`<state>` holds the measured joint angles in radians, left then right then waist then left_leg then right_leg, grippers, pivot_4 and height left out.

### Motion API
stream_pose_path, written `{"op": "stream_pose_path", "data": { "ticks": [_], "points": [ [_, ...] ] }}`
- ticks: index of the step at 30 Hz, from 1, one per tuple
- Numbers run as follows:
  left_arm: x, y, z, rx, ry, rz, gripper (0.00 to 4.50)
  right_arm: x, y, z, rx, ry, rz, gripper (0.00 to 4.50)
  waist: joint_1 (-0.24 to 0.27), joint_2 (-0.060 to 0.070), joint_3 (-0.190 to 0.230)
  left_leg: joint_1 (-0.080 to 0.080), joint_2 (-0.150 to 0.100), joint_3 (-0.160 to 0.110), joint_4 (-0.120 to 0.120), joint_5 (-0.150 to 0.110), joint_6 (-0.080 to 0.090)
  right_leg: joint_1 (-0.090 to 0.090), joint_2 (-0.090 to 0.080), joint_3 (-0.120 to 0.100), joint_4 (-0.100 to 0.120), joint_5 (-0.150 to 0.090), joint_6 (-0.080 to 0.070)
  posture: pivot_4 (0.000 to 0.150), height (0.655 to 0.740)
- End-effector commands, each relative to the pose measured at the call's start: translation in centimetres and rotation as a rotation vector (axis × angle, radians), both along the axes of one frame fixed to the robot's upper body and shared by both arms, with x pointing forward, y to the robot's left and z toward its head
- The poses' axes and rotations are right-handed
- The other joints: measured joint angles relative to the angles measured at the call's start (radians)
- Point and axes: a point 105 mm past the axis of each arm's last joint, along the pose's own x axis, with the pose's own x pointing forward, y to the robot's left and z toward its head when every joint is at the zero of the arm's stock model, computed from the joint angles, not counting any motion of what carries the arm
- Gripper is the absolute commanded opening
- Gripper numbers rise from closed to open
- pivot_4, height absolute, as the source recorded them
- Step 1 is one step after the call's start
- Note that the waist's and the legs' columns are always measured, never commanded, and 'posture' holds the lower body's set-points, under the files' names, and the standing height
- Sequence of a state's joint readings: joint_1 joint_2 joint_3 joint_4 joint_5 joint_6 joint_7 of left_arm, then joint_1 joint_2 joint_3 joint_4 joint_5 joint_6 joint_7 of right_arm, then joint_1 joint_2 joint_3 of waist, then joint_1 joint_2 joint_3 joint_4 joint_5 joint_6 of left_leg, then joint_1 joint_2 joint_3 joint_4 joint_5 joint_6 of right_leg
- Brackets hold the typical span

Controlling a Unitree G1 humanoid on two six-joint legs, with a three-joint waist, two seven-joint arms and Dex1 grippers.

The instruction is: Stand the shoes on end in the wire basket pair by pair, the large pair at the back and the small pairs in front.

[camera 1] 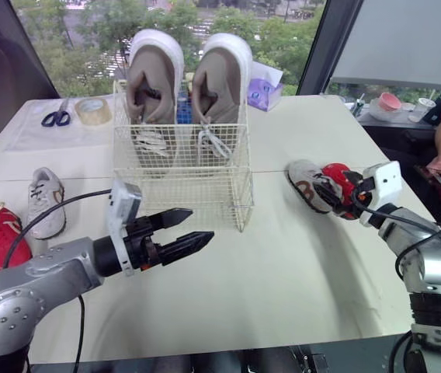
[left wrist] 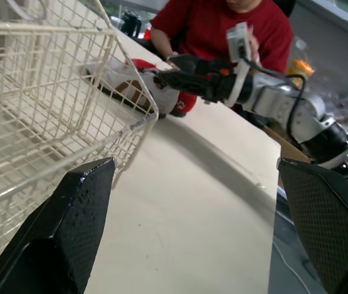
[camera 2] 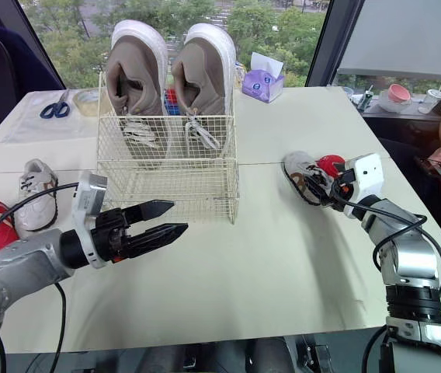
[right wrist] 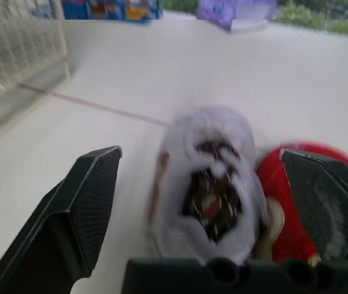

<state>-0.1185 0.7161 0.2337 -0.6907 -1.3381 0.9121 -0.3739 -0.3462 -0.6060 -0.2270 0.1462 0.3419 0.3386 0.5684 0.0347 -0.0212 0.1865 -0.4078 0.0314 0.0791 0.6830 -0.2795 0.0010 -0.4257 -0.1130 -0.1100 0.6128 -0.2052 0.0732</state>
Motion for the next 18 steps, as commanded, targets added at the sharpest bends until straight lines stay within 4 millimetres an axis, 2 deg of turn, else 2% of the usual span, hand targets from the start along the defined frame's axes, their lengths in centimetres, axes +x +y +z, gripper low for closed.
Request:
{"op": "stream_pose_path", "data": {
  "ticks": [1, 5, 13, 15, 18],
  "points": [
    [-0.3, -0.5, 0.4, 0.004, -0.040, -0.021, 4.36, 0.6, -0.1, 0.4, -0.023, -0.033, 0.016, 4.50, 0.000, 0.001, 0.000, 0.000, 0.000, 0.000, 0.000, 0.000, 0.000, 0.000, 0.000, 0.000, 0.000, 0.000, 0.000, 0.150, 0.7400],
    [0.1, -0.3, 0.1, 0.013, -0.048, 0.010, 4.36, 1.3, -0.5, -0.9, -0.027, 0.000, 0.007, 4.50, 0.000, 0.001, 0.000, 0.000, 0.000, 0.000, 0.000, 0.000, 0.000, 0.000, 0.000, 0.000, 0.000, 0.000, 0.000, 0.150, 0.7400],
    [0.6, 0.0, -0.1, 0.030, -0.072, 0.054, 4.36, 1.5, 0.6, -4.1, -0.057, 0.102, 0.042, 4.50, 0.000, 0.001, 0.000, 0.000, 0.000, 0.000, 0.000, 0.000, 0.000, 0.000, 0.000, 0.000, 0.000, 0.000, 0.000, 0.150, 0.7400],
    [0.7, 0.0, -0.1, 0.036, -0.079, 0.065, 4.50, 1.7, 0.4, -4.7, -0.053, 0.120, 0.012, 3.96, -0.001, 0.001, -0.001, 0.000, 0.000, 0.000, 0.000, 0.000, 0.000, 0.001, 0.000, 0.000, 0.000, 0.000, 0.000, 0.150, 0.7400],
    [0.9, 0.0, -0.1, 0.036, -0.084, 0.068, 4.50, 1.8, 0.2, -5.5, -0.072, 0.140, -0.011, 2.93, -0.004, 0.000, -0.002, 0.001, 0.000, -0.001, 0.000, 0.000, 0.000, 0.001, 0.000, 0.000, 0.000, 0.000, 0.000, 0.150, 0.7400]
  ]
}}
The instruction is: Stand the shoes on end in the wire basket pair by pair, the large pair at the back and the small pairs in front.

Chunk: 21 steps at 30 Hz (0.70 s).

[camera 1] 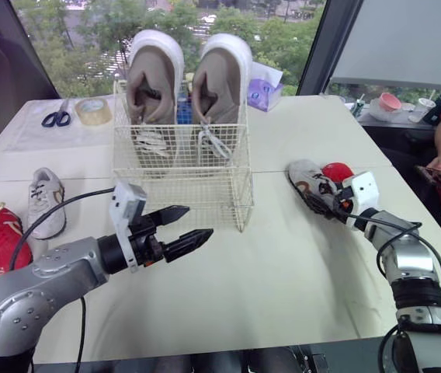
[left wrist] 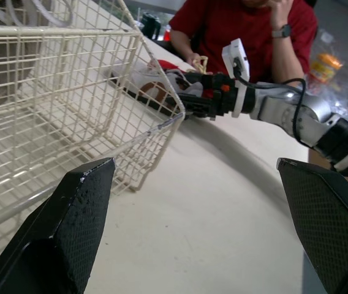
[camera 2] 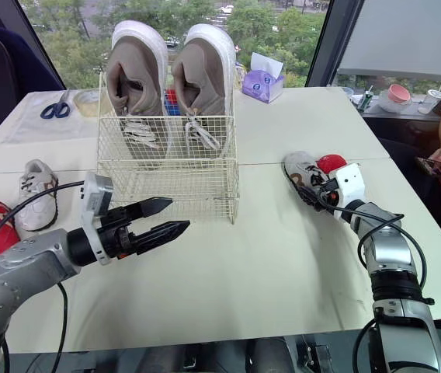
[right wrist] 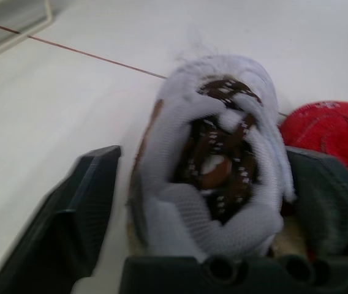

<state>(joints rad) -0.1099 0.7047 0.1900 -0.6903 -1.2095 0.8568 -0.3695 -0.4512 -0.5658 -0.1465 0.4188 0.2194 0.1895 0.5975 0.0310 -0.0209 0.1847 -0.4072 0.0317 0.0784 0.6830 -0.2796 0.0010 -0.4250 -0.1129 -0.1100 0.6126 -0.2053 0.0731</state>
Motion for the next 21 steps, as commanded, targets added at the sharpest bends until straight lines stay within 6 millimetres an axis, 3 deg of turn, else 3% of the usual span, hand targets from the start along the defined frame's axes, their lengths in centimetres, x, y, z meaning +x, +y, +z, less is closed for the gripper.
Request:
{"op": "stream_pose_path", "data": {
  "ticks": [1, 4, 7, 11, 16, 18, 21],
  "points": [
    [0.0, -0.2, 0.6, -0.011, -0.039, -0.003, 4.50, -0.3, -0.2, -2.3, -0.010, 0.076, -0.023, 2.93, -0.001, 0.000, -0.002, 0.000, 0.000, 0.000, 0.000, 0.000, 0.000, 0.000, 0.000, 0.000, 0.000, 0.000, 0.000, 0.150, 0.7400],
    [0.3, 0.0, 1.1, -0.030, -0.042, -0.004, 4.50, -0.3, -0.2, -2.2, -0.018, 0.067, -0.031, 2.93, -0.001, -0.001, -0.004, 0.000, 0.000, 0.000, 0.000, 0.000, 0.000, 0.001, 0.000, 0.000, 0.000, 0.000, 0.000, 0.150, 0.7400],
    [0.4, 0.7, 2.9, -0.119, -0.050, -0.017, 4.50, -0.2, -0.2, -0.1, -0.024, -0.009, -0.042, 2.93, -0.001, -0.001, -0.004, 0.000, 0.000, -0.001, 0.000, 0.000, 0.000, 0.001, 0.000, 0.000, 0.000, 0.000, 0.000, 0.150, 0.7400],
    [0.6, 2.4, 5.3, -0.227, -0.053, -0.023, 4.50, -0.1, -0.1, 6.4, -0.029, -0.217, -0.063, 2.93, -0.004, 0.005, 0.000, -0.001, 0.000, -0.002, 0.000, 0.000, 0.000, -0.001, 0.000, 0.000, 0.000, 0.000, 0.000, 0.150, 0.7400],
    [1.3, 4.0, 7.5, -0.298, -0.074, -0.015, 4.50, -1.5, 1.2, 16.3, 0.026, -0.476, -0.034, 2.93, -0.016, 0.012, 0.004, -0.002, 0.000, -0.001, -0.001, 0.000, 0.000, -0.002, -0.001, 0.000, 0.000, 0.000, 0.000, 0.150, 0.7400],
    [1.6, 4.0, 7.9, -0.314, -0.077, -0.020, 4.50, -2.2, 1.7, 18.4, 0.054, -0.512, -0.011, 2.93, -0.018, 0.012, 0.004, -0.002, 0.000, -0.001, -0.001, 0.000, 0.000, -0.002, 0.000, 0.000, 0.000, 0.000, 0.000, 0.150, 0.7400],
    [1.9, 3.7, 7.5, -0.296, -0.063, -0.031, 4.50, -3.1, 2.7, 19.3, 0.092, -0.496, 0.051, 2.93, -0.018, 0.010, 0.003, -0.001, 0.000, -0.001, -0.002, 0.000, 0.000, -0.002, 0.000, 0.000, -0.001, 0.000, 0.001, 0.150, 0.7400]
  ]
}}
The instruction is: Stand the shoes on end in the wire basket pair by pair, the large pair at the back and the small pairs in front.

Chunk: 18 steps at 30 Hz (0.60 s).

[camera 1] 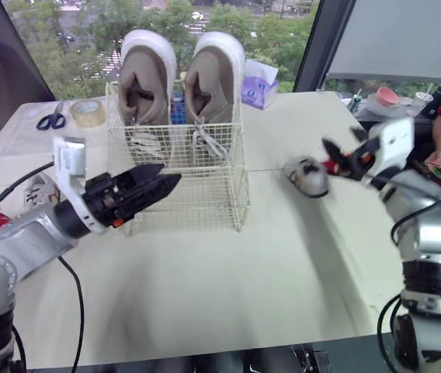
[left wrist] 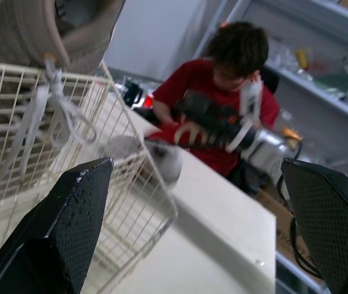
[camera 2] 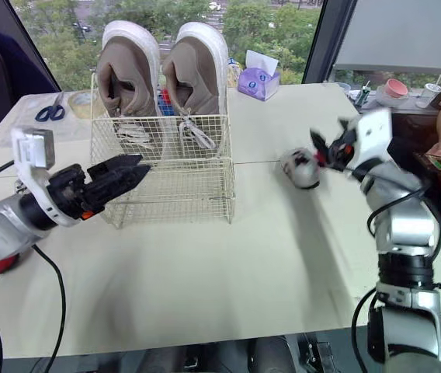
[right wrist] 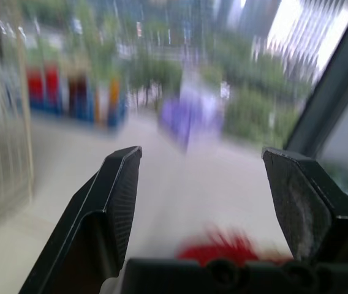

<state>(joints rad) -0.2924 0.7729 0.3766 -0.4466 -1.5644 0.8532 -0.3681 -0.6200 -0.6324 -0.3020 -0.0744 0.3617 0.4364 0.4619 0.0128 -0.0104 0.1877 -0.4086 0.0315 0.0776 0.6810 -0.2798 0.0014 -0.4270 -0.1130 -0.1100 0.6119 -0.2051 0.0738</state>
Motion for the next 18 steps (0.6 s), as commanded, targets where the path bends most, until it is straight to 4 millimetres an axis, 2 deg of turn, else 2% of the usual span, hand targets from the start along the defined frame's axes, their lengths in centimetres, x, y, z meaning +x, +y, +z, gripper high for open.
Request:
{"op": "stream_pose_path", "data": {
  "ticks": [1, 4, 9, 11, 14, 18],
  "points": [
    [0.0, -0.3, 0.1, 0.010, -0.015, -0.022, 4.50, -1.6, 1.2, 1.3, 0.033, -0.001, 0.087, 2.93, 0.000, -0.001, -0.001, 0.000, 0.000, 0.000, 0.000, 0.000, 0.000, 0.000, 0.000, 0.000, 0.000, 0.000, 0.000, 0.150, 0.7400],
    [0.2, -0.5, -0.3, 0.014, -0.008, -0.025, 4.50, -1.7, 1.1, -0.4, 0.030, 0.056, 0.070, 2.93, 0.003, -0.001, -0.001, 0.000, 0.000, 0.001, 0.000, 0.000, 0.000, 0.001, 0.000, 0.000, -0.001, 0.000, 0.000, 0.150, 0.7400],
    [0.4, -0.9, -0.7, 0.014, -0.001, -0.023, 4.50, -1.6, -1.1, -5.5, 0.068, 0.186, -0.035, 2.93, 0.000, -0.001, -0.001, 0.000, 0.000, 0.001, 0.000, 0.000, 0.001, 0.001, -0.001, 0.000, -0.002, 0.000, 0.000, 0.150, 0.7400],
    [0.5, -0.8, -0.9, 0.017, 0.003, -0.015, 4.50, -1.7, -1.6, -6.7, 0.077, 0.214, -0.058, 2.93, -0.001, -0.001, 0.000, 0.000, 0.000, 0.001, 0.000, 0.000, 0.001, 0.000, -0.001, 0.000, -0.001, 0.000, 0.000, 0.150, 0.7400],
    [0.7, -0.7, -1.1, 0.019, 0.009, 0.002, 4.50, -1.8, -2.9, -7.2, 0.098, 0.211, -0.105, 2.93, -0.003, -0.001, 0.000, 0.000, 0.000, 0.001, 0.000, 0.000, 0.001, 0.000, -0.001, 0.000, -0.001, 0.000, 0.000, 0.150, 0.7400],
    [0.5, -0.7, -1.2, 0.014, 0.013, 0.007, 4.50, -2.4, -6.0, -7.1, 0.128, 0.173, -0.218, 2.93, 0.002, -0.001, 0.000, 0.000, 0.000, 0.001, 0.000, 0.000, 0.001, 0.000, 0.000, 0.000, -0.001, 0.000, 0.000, 0.150, 0.7400]
  ]
}}
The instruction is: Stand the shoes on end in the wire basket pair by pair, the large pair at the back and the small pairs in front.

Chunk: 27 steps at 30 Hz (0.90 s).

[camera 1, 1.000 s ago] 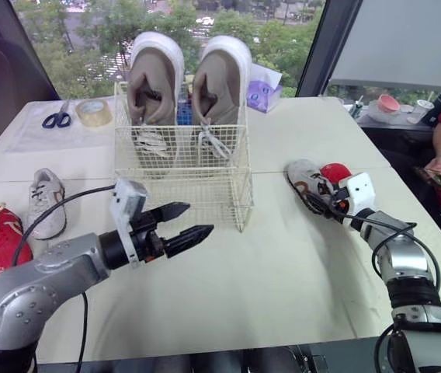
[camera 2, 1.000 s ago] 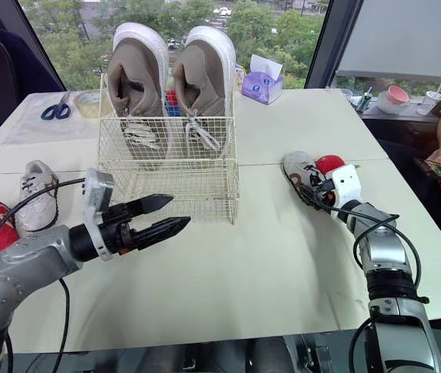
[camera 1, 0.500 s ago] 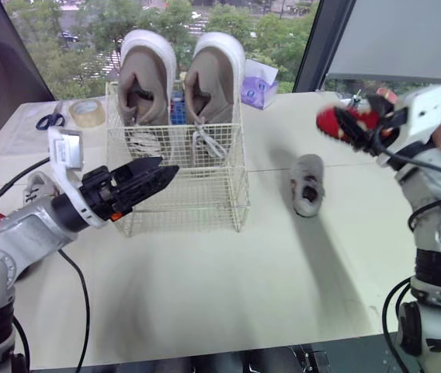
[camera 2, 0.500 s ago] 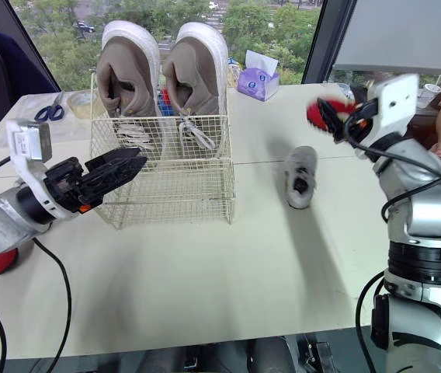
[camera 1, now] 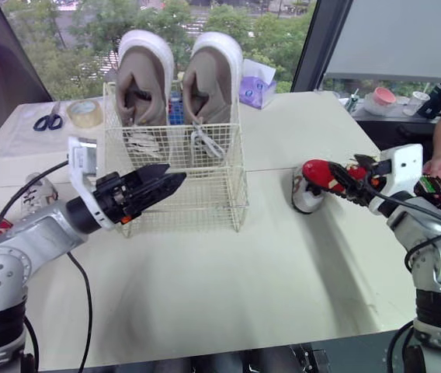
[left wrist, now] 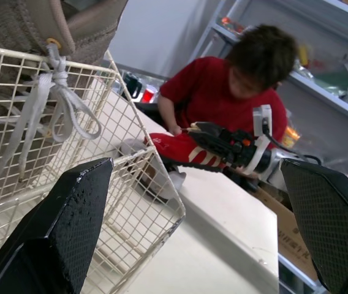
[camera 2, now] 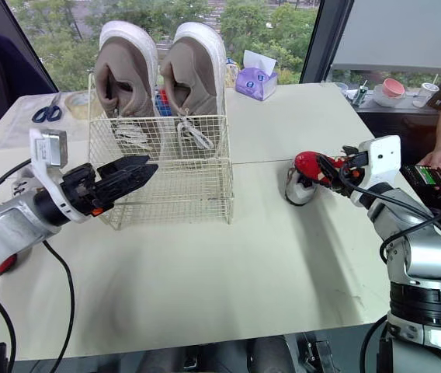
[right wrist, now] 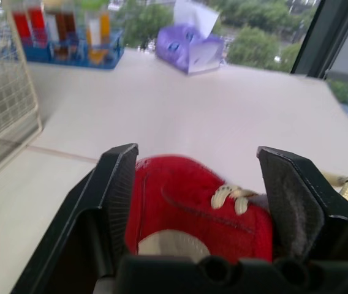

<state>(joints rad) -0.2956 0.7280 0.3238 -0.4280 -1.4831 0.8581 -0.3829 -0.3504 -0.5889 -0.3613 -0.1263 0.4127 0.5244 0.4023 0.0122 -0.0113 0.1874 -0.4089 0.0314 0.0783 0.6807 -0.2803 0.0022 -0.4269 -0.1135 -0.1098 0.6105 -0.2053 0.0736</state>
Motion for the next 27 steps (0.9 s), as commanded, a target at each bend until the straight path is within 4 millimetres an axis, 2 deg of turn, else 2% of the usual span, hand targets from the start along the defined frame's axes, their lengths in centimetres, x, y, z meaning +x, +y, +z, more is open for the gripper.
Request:
{"op": "stream_pose_path", "data": {
  "ticks": [1, 5, 8, 11, 13, 15, 21, 25, 27],
  "points": [
    [-0.3, -0.1, 0.3, -0.002, -0.023, 0.003, 4.50, -1.1, -3.7, 1.5, -0.006, -0.087, -0.137, 2.93, 0.004, 0.000, 0.000, 0.000, 0.000, 0.000, 0.000, 0.000, 0.000, 0.000, 0.000, 0.000, 0.000, 0.000, 0.000, 0.150, 0.7400],
    [-0.1, -0.1, 0.1, -0.003, -0.015, 0.011, 4.50, -2.3, -6.5, 0.1, 0.012, -0.084, -0.250, 2.93, 0.004, 0.000, 0.000, 0.000, 0.000, 0.000, 0.000, 0.000, 0.000, 0.001, -0.001, 0.000, -0.001, 0.000, 0.000, 0.150, 0.7400],
    [0.2, -0.2, -0.1, -0.003, -0.010, 0.013, 4.50, -2.6, -6.8, -2.0, 0.046, -0.037, -0.263, 2.93, 0.000, 0.000, 0.000, 0.000, 0.000, 0.000, 0.000, 0.000, 0.001, 0.001, -0.001, 0.000, -0.001, 0.000, 0.000, 0.150, 0.7400],
    [0.6, -0.5, -0.3, 0.002, -0.005, 0.012, 4.50, -2.1, -6.9, -3.6, 0.095, -0.007, -0.272, 2.93, -0.008, 0.001, 0.000, 0.001, 0.000, 0.000, 0.000, 0.000, 0.001, 0.001, 0.000, 0.000, -0.001, 0.000, 0.000, 0.150, 0.7400],
    [0.9, -0.7, -0.4, 0.006, -0.003, 0.009, 4.50, -1.5, -7.2, -5.3, 0.144, 0.022, -0.286, 3.93, -0.011, 0.000, 0.000, 0.001, 0.000, 0.000, 0.000, 0.000, 0.001, 0.001, 0.000, 0.000, 0.000, -0.002, 0.003, 0.150, 0.7400],
    [1.0, -0.9, -0.4, 0.009, -0.004, 0.008, 4.50, -1.3, -6.5, -6.1, 0.165, 0.032, -0.254, 4.45, -0.012, 0.000, 0.000, 0.001, 0.000, 0.000, 0.000, 0.000, 0.000, 0.001, 0.001, 0.000, 0.000, -0.002, 0.003, 0.150, 0.7400],
    [0.3, -0.8, -1.1, -0.026, 0.033, 0.030, 4.50, -2.8, -5.0, -4.8, 0.095, 0.008, -0.161, 4.45, -0.005, 0.001, 0.000, 0.001, 0.001, 0.000, 0.000, -0.001, 0.001, 0.000, 0.000, 0.001, 0.000, -0.001, 0.003, 0.150, 0.7400],
    [-0.5, -1.7, -2.6, -0.045, 0.090, 0.013, 4.50, -3.8, -4.3, -3.3, -0.190, -0.012, -0.146, 4.45, 0.001, 0.001, 0.000, 0.000, 0.000, 0.000, -0.001, -0.001, 0.002, 0.001, -0.002, 0.002, 0.000, -0.002, 0.003, 0.150, 0.7400],
    [-0.6, -2.1, -3.0, -0.052, 0.105, 0.006, 4.50, -4.1, -4.2, -2.5, -0.254, -0.036, -0.152, 4.45, 0.001, 0.001, 0.000, 0.000, 0.000, 0.000, 0.000, -0.001, 0.002, 0.001, -0.003, 0.002, -0.001, -0.003, 0.004, 0.150, 0.7400]
  ]
}}
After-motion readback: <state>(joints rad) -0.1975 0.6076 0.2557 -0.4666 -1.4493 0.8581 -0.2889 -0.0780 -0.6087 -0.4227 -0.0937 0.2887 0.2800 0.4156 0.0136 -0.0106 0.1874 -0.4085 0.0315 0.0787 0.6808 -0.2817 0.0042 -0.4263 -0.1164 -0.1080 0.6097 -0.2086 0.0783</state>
